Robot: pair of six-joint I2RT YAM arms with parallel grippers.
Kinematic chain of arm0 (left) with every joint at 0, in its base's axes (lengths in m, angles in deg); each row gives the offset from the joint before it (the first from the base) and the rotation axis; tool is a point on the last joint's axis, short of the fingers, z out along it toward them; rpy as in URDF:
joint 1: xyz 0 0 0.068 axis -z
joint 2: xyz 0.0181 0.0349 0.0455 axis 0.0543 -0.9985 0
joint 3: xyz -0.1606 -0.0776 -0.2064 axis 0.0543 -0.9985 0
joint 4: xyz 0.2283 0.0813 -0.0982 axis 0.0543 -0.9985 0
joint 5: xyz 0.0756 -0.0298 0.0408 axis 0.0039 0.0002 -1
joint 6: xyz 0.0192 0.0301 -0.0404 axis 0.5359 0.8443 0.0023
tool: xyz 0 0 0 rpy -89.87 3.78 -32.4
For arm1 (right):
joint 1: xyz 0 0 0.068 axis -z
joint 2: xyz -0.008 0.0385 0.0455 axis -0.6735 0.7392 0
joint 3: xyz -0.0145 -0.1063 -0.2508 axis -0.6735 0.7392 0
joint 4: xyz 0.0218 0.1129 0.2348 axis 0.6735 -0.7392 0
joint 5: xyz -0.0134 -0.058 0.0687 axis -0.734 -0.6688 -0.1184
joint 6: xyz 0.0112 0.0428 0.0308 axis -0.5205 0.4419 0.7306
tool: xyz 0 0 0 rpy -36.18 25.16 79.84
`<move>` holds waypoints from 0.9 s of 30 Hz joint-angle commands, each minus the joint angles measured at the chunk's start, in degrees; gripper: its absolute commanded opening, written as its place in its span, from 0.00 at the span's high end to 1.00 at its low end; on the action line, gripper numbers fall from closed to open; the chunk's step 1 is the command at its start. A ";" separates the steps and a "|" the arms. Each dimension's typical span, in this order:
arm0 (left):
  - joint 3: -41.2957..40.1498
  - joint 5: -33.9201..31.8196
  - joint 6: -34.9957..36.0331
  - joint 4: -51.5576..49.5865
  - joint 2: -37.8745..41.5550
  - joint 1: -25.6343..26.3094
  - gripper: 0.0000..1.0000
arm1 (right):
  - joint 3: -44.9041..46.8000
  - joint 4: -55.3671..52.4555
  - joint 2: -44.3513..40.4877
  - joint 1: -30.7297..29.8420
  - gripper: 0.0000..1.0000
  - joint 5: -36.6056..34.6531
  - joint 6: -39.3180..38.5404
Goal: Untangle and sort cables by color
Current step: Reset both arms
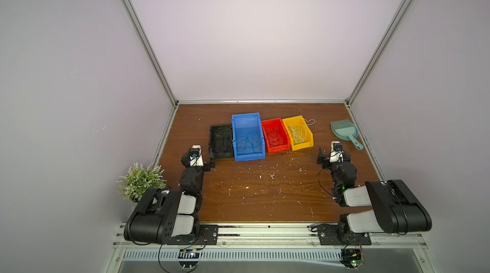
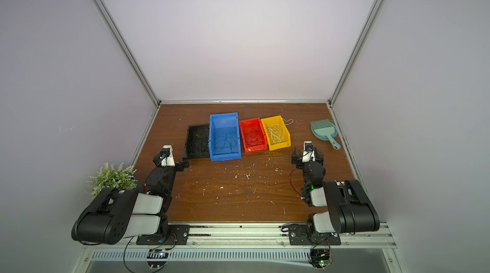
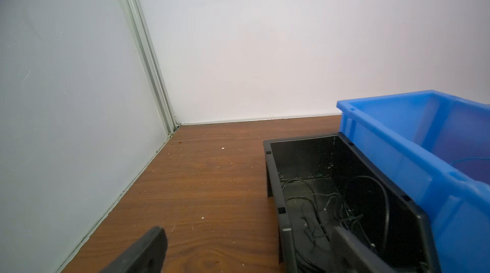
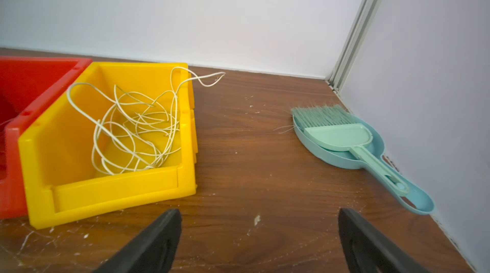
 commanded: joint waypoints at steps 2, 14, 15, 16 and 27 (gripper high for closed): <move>1.68 3.46 -0.83 11.11 -8.93 -2.23 0.00 | -3.49 4.62 3.31 0.15 0.01 2.46 0.75; 7.48 6.08 -1.74 0.49 -9.16 -3.96 0.00 | -6.26 -2.62 2.14 0.45 0.01 1.64 1.61; 7.53 6.03 -1.97 0.44 -9.20 -4.12 0.00 | -6.59 -2.87 2.32 0.49 0.01 1.89 1.66; 7.45 6.02 -2.02 0.35 -9.16 -4.15 0.00 | -6.42 -2.96 2.21 0.51 0.01 1.80 1.67; 7.42 5.94 -2.01 0.38 -9.01 -4.15 0.01 | -7.71 -4.53 3.07 0.89 0.01 3.12 1.75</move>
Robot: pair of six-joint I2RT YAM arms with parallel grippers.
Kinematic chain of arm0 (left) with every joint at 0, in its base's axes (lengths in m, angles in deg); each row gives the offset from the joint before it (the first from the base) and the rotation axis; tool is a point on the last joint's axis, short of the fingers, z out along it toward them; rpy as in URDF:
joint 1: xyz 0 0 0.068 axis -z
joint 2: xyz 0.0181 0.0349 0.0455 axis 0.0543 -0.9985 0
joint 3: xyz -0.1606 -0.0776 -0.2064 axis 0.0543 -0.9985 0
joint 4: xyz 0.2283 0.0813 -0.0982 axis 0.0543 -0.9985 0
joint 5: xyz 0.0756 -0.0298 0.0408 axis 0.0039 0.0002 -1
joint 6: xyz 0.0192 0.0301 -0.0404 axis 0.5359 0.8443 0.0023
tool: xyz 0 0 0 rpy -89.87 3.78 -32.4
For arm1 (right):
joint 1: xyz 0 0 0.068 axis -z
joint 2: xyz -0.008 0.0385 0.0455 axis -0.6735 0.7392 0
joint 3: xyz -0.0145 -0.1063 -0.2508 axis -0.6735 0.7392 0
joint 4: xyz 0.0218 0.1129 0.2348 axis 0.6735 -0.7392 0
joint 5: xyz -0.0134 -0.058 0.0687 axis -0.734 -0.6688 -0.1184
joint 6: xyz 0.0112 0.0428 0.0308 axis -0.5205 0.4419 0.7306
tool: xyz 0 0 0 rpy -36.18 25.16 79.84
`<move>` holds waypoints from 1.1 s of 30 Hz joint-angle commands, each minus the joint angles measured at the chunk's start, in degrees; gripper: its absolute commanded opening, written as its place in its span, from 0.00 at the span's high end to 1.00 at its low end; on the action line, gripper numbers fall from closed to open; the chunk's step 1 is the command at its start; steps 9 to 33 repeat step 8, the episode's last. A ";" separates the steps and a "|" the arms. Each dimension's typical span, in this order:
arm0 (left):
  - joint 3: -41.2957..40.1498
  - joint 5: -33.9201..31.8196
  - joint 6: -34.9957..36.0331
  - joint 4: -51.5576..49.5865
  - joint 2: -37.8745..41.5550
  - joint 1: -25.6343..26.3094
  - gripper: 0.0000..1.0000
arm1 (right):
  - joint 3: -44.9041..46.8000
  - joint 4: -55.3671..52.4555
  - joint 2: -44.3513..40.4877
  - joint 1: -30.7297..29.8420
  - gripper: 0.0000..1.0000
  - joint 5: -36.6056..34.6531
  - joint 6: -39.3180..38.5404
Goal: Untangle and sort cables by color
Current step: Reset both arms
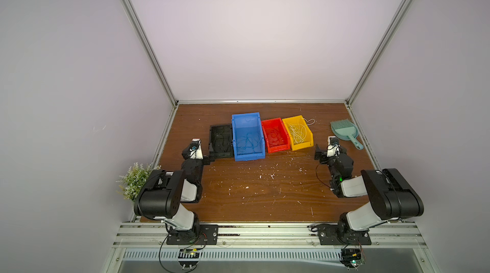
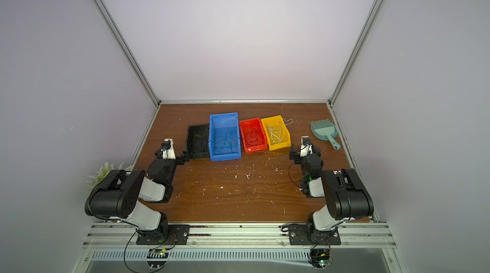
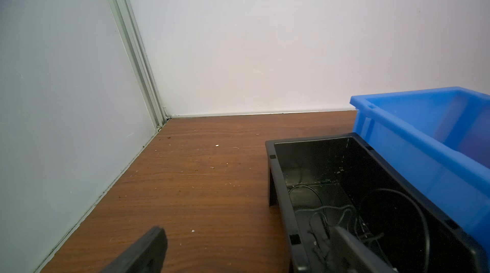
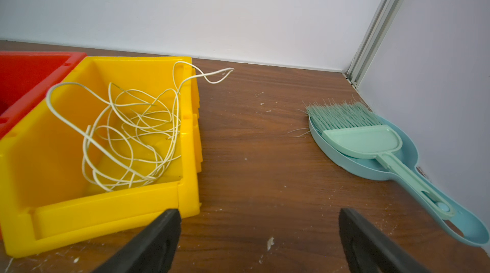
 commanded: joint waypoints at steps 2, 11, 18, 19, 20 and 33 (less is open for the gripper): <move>0.38 1.01 -0.42 0.16 -0.07 -0.87 0.00 | -1.51 0.14 -0.71 0.35 0.01 1.29 0.88; 0.34 0.63 -0.58 0.19 -0.03 -0.89 0.00 | -0.53 1.39 -1.31 0.33 0.01 1.03 0.96; 0.34 0.63 -0.58 0.19 -0.03 -0.89 0.00 | -0.53 1.39 -1.31 0.33 0.01 1.03 0.96; 0.34 0.63 -0.58 0.19 -0.03 -0.89 0.00 | -0.53 1.39 -1.31 0.33 0.01 1.03 0.96; 0.34 0.63 -0.58 0.19 -0.03 -0.89 0.00 | -0.53 1.39 -1.31 0.33 0.01 1.03 0.96; 0.34 0.63 -0.58 0.19 -0.03 -0.89 0.00 | -0.53 1.39 -1.31 0.33 0.01 1.03 0.96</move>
